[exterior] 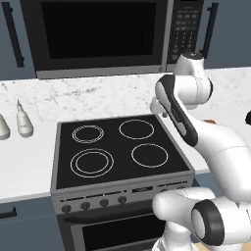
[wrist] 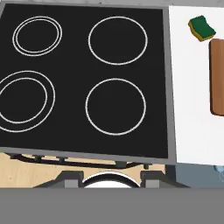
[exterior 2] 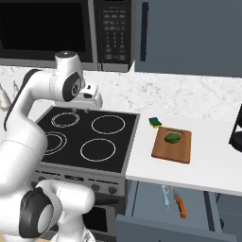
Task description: Place the appropriate cutting tool for cutting the avocado skin on the cutting board.
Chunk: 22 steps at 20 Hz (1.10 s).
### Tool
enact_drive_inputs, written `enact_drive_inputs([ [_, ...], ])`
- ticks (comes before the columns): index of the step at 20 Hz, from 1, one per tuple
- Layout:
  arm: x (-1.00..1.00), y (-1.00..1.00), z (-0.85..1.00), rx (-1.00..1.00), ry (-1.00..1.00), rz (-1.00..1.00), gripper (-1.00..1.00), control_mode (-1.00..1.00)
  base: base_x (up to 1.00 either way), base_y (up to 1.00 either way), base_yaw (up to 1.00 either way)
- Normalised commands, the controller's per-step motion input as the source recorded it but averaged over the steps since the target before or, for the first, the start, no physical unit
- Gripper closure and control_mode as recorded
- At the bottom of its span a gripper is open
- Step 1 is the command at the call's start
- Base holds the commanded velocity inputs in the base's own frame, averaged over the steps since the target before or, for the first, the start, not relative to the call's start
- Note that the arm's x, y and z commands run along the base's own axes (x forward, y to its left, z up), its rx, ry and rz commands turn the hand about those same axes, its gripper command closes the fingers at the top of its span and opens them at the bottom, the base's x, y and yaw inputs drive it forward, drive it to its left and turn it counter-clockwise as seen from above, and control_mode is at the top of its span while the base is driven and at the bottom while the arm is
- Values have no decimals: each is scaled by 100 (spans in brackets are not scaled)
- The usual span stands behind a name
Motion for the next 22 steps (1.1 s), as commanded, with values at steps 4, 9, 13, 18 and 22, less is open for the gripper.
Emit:
enact_drive_inputs([
  [4,-23,-13,-13,0,0,0,-100,-100,0,0,0],
  [9,-54,-89,-25,3,0,4,-100,-100,0,0,0],
  [13,-65,-100,-33,2,0,0,-100,-100,0,0,0],
  [18,-51,-99,-57,-1,1,0,-100,-100,0,0,0],
  [22,-30,-99,-67,-1,5,0,-100,-100,0,0,0],
])
